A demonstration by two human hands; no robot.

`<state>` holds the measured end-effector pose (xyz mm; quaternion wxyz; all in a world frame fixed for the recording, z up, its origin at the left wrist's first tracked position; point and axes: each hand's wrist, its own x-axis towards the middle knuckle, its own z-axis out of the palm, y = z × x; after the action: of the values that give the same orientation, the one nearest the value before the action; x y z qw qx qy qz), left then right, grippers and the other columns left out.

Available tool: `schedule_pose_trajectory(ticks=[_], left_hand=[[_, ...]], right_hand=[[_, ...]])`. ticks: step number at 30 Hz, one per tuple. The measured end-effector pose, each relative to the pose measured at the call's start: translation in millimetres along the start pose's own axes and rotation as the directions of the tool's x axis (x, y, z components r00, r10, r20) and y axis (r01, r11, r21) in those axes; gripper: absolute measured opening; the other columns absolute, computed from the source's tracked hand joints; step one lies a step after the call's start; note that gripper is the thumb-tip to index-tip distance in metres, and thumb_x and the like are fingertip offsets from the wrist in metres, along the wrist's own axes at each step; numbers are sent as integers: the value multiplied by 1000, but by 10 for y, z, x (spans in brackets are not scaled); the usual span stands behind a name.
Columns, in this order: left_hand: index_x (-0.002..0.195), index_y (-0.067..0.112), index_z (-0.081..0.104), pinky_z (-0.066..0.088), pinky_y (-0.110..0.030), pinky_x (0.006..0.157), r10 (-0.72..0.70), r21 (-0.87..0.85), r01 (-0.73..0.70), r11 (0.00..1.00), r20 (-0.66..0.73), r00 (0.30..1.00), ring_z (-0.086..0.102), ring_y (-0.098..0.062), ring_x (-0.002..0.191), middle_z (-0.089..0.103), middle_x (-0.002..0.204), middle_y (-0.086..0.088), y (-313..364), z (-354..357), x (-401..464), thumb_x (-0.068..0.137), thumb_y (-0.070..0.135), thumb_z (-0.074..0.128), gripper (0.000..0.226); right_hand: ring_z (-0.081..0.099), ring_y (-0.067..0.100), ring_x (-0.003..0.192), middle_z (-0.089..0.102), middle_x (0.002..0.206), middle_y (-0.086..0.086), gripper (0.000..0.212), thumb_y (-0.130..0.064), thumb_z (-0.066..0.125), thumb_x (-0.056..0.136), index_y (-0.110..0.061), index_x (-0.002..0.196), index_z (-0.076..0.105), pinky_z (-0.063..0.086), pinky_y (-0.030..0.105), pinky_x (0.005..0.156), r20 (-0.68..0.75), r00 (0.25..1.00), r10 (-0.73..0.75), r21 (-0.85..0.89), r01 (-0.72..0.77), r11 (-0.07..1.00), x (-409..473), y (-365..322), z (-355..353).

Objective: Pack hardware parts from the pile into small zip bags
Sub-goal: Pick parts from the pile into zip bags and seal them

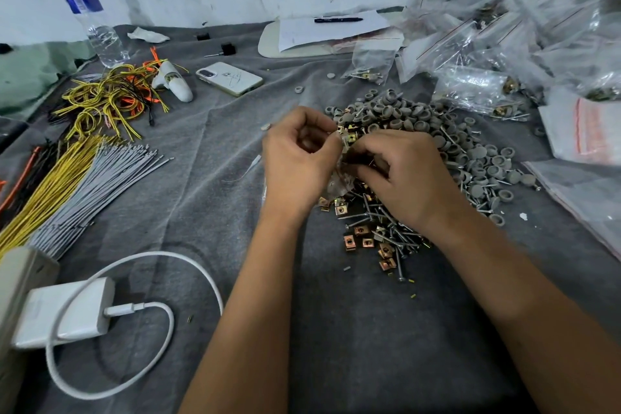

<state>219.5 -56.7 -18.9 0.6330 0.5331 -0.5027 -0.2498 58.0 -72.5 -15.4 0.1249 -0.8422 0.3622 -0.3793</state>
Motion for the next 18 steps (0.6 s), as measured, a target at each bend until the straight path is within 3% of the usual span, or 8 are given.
schedule_pose_trajectory(ticks=[2,6,8,10,14,16,18], left_hand=[[83,11,68,41,-19,49,-9,-10,9,1000,-7,1000,50,-4,52,61,62,2,6,10,-4,85,-7,71,18],[82,11,69,41,-21,48,-35,-32,32,999,-90,995,51,-10,53,63,65,-5,17,-2,3,85,-5,70,16],[82,13,68,43,-23,50,-54,-58,45,997,-156,986,53,-15,58,64,67,-6,19,-12,9,85,-3,70,16],[82,13,68,44,-24,51,-82,-101,61,993,-220,972,54,-17,60,64,69,-6,24,-25,20,85,-4,69,17],[84,10,67,43,-24,49,-143,-191,82,978,-328,934,53,-14,55,60,69,-9,23,-64,51,87,-6,65,17],[84,10,65,42,-23,48,-161,-229,80,970,-357,920,52,-11,52,58,66,-7,14,-89,67,89,-7,64,17],[83,12,65,42,-24,49,-170,-252,75,965,-380,909,50,-12,52,57,64,-3,10,-108,77,88,-6,63,19]], right_hand=[[61,7,84,70,94,-1,13,-9,78,88,-9,100,76,45,10,80,-34,999,-25,23,26,999,9,-13,-9],[59,12,88,66,94,-4,9,-21,68,96,-12,98,69,46,26,79,-74,996,59,2,-59,998,18,-32,-39],[52,15,98,60,99,-3,4,-12,60,97,-12,100,62,42,31,85,-8,996,86,-23,-86,996,16,-27,-43],[41,17,106,51,106,-1,20,4,52,90,-12,102,55,34,29,89,108,989,102,-27,-100,995,7,-22,-21],[33,9,114,37,121,-2,46,19,42,84,-18,110,46,31,9,91,279,946,166,-57,-157,986,-17,-2,35],[39,0,106,35,122,-6,49,21,41,86,-21,110,47,36,10,89,264,949,175,-21,-176,984,-21,14,39],[48,1,99,39,118,-8,46,22,42,89,-21,105,50,46,15,85,204,968,147,17,-154,988,-17,34,37]])
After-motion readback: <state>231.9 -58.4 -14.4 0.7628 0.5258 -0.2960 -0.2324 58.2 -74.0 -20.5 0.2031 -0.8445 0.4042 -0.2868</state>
